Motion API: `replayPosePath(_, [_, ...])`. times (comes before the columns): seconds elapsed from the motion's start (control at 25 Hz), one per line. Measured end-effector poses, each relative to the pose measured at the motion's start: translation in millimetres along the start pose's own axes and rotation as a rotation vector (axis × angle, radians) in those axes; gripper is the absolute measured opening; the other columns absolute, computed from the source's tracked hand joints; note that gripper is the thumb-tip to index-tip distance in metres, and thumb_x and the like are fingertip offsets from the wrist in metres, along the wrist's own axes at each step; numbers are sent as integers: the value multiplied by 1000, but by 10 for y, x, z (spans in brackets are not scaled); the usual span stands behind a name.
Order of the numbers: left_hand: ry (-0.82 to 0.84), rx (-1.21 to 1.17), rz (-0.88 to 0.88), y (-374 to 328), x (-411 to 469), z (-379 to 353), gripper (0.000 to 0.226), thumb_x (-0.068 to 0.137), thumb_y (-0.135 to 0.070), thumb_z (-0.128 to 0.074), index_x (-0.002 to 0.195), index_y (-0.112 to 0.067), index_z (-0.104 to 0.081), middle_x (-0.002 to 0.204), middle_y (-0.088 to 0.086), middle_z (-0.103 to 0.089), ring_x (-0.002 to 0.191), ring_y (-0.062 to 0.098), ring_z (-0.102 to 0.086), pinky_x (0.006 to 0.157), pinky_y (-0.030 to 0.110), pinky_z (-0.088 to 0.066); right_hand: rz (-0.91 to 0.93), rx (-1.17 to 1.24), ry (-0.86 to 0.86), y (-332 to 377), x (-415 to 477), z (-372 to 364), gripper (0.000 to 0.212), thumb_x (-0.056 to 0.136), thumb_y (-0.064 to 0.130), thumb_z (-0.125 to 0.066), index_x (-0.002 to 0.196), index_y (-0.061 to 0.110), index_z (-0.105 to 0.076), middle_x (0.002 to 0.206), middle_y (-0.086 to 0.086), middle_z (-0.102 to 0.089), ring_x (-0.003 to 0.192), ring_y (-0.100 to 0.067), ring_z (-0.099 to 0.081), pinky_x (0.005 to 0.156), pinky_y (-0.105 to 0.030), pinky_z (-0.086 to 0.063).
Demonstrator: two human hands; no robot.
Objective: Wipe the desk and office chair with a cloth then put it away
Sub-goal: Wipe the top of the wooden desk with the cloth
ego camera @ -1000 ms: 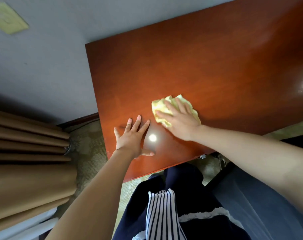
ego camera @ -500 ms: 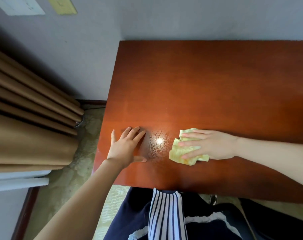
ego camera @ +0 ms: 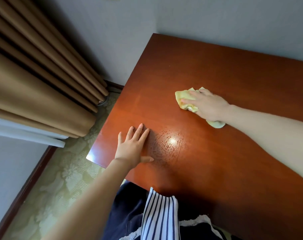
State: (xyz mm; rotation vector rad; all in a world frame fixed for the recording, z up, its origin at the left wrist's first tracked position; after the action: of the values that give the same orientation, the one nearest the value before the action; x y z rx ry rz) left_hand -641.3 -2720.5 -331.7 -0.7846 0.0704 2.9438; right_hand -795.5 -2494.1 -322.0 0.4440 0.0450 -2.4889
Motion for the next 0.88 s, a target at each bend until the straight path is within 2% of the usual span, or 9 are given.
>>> replayPosePath(0.12, [-66, 13, 36, -97, -33, -1, 105, 76, -72, -50, 151, -27, 9, 159, -2, 12, 146, 28, 10, 115, 55, 0, -120, 101, -39, 378, 51, -113, 51, 98, 37, -39, 148, 36, -23, 157, -4, -12, 139, -44, -10, 113, -54, -19])
replayPosePath(0.2, [-122, 21, 46, -173, -50, -1, 105, 76, -73, -50, 151, -26, 8, 159, -2, 11, 146, 29, 12, 115, 53, 2, -55, 119, -82, 655, -32, -214, 55, 97, 35, -43, 148, 34, -24, 158, -3, -10, 141, -43, -2, 113, -56, -13])
replayPosePath(0.28, [-140, 45, 50, -228, -61, -14, 107, 76, -73, -49, 151, -23, 8, 159, -1, 11, 145, 30, 13, 115, 52, 3, 92, 95, -103, 869, -182, -340, 57, 94, 33, -47, 147, 36, -26, 158, -3, -11, 142, -41, -1, 113, -56, -11])
replayPosePath(0.36, [-133, 63, 53, -233, -40, -16, 109, 75, -74, -50, 151, -21, 7, 159, 0, 12, 145, 31, 14, 115, 53, 3, 265, 49, -135, 1009, -388, -433, 57, 91, 31, -54, 145, 35, -35, 156, -6, -20, 142, -42, -8, 114, -57, -12])
replayPosePath(0.48, [-107, 82, 46, -183, 21, 32, 112, 72, -75, -53, 151, -22, 7, 159, 0, 14, 145, 31, 13, 114, 54, 2, 484, -14, -224, 964, -746, -497, 61, 77, 19, -71, 134, 30, -53, 146, -9, -43, 136, -43, -33, 110, -55, -25])
replayPosePath(0.64, [-71, 100, 45, -152, 87, 103, 111, 73, -73, -54, 152, -21, 6, 159, 2, 15, 145, 32, 12, 114, 56, 0, 632, -149, -239, 569, -1036, -563, 72, 67, 6, -72, 132, 31, -55, 142, -5, -49, 133, -35, -41, 109, -47, -31])
replayPosePath(0.76, [-72, 93, 37, -189, 168, 162, 111, 74, -73, -54, 151, -21, 6, 158, 4, 17, 145, 33, 13, 114, 57, -2, 543, -161, -239, 58, -976, -506, 76, 65, 5, -77, 132, 32, -56, 141, -3, -49, 132, -33, -43, 107, -45, -33])
replayPosePath(0.8, [-71, 87, 32, -200, 191, 174, 112, 74, -73, -55, 151, -21, 8, 158, 4, 18, 144, 33, 15, 114, 57, -2, 482, -158, -211, -127, -914, -478, 77, 68, 7, -77, 134, 35, -52, 143, -2, -47, 133, -33, -41, 108, -45, -34])
replayPosePath(0.88, [-63, 85, 28, -206, 212, 169, 114, 73, -73, -55, 150, -23, 13, 157, 5, 21, 143, 35, 19, 113, 59, 0, 333, -168, -141, -449, -757, -419, 75, 83, 15, -69, 141, 43, -32, 150, 2, -37, 139, -29, -31, 112, -45, -32])
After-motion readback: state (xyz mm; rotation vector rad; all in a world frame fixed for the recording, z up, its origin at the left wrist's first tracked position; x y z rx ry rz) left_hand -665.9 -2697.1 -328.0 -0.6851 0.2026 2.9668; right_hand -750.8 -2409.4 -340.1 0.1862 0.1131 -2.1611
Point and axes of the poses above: each hand's wrist, its own x-axis towards the middle knuckle, its own z-axis out of the back of the hand, y = z × x, the point moved 6 cm from there along x, towards the middle knuckle
